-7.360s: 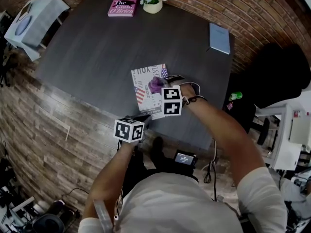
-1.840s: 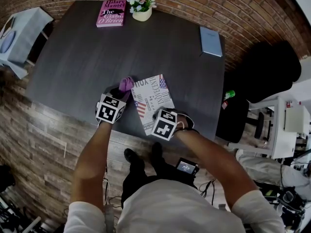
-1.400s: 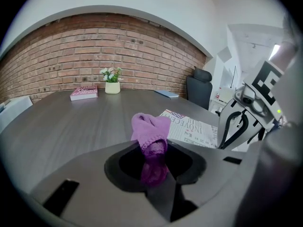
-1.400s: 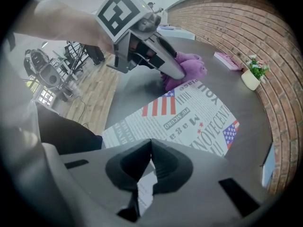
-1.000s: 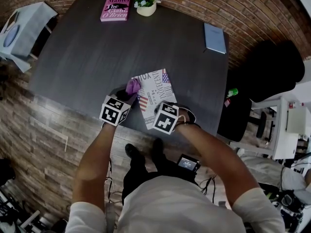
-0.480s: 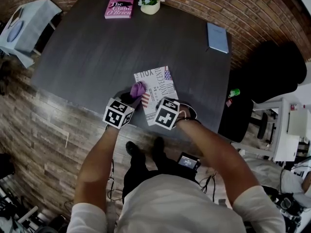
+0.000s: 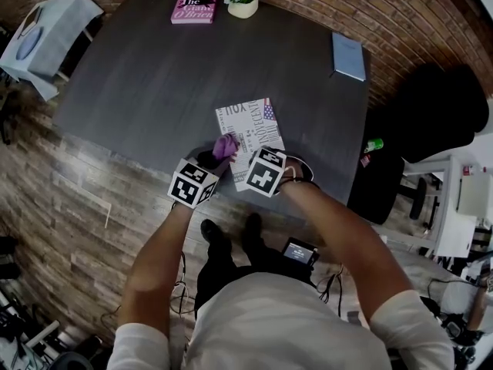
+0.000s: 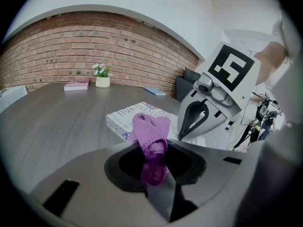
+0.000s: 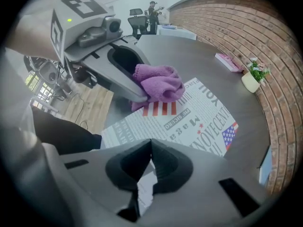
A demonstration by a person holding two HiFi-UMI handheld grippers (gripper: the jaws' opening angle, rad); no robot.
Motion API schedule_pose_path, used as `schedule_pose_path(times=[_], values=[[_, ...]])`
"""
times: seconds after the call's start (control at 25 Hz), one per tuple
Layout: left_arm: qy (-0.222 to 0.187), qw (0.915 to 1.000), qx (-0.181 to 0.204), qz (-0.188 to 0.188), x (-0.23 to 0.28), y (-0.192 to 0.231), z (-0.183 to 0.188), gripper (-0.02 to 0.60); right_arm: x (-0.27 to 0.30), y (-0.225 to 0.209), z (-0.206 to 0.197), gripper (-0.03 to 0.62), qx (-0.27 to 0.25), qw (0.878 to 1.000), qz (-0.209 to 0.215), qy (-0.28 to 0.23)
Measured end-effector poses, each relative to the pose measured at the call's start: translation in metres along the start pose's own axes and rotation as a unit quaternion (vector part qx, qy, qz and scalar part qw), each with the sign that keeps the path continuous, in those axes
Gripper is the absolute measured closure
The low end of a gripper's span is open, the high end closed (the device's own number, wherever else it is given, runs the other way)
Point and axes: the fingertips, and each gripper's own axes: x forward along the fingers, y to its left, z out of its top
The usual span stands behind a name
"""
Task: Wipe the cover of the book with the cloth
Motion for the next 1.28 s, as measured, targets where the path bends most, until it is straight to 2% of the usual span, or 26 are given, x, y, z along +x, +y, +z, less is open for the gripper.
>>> schedule_pose_path(times=[1.28], values=[[0.006,0.9996,-0.021,-0.019,-0.022,-0.073,-0.040,0.468,0.002,0.002,0.002,0.580,-0.019,1.000,-0.015,0.009]])
